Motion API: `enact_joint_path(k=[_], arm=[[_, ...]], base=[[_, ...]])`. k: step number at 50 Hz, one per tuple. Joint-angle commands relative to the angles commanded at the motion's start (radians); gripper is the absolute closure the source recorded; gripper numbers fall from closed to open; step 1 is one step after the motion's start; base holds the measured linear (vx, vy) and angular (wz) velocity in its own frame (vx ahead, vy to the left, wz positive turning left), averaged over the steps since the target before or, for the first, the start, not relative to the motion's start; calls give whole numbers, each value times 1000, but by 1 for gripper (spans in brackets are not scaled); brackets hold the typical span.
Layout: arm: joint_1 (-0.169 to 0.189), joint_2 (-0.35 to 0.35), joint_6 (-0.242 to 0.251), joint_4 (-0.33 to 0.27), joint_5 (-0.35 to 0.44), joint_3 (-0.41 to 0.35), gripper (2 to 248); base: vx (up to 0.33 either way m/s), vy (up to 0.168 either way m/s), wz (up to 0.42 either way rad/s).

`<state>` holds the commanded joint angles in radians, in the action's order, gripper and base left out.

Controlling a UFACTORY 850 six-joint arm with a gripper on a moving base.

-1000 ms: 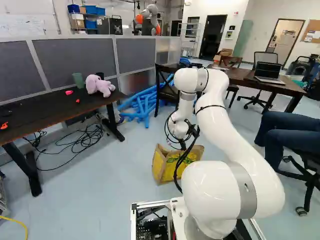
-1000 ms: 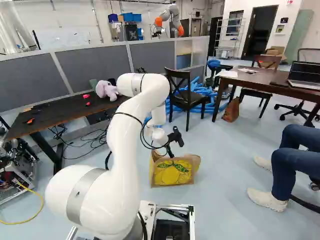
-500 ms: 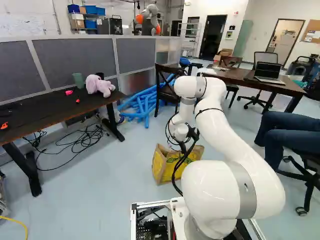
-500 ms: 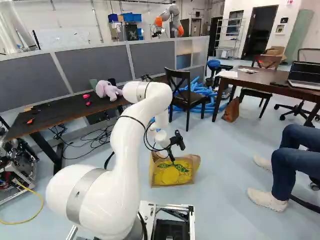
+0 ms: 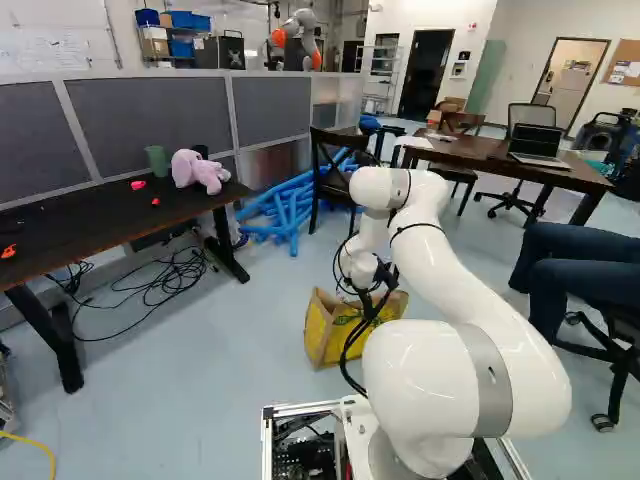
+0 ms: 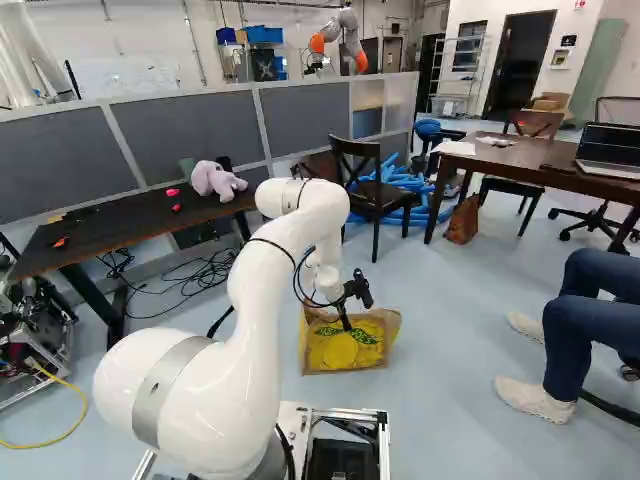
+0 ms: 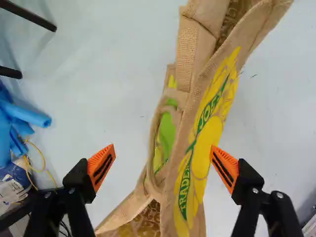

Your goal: Pick up the bag on the ground and place it on the table

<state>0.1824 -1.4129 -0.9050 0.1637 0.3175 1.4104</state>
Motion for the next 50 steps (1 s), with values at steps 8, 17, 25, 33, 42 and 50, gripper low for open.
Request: enact_joint_path(k=[8,17,25,33,42,50], arm=[[9,-34,0,0,-27,39,3],[21,-73,0,0,-56,84,3],[33,-108,0,0,-76,125,3],[46,-143,0,0,-84,167,3],[53,-162,0,0,-85,189,3],[54,-164,0,0,-85,192,3]], base=[[0,0,0],[0,0,0],[0,0,0],[0,0,0],[0,0,0],[0,0,0]])
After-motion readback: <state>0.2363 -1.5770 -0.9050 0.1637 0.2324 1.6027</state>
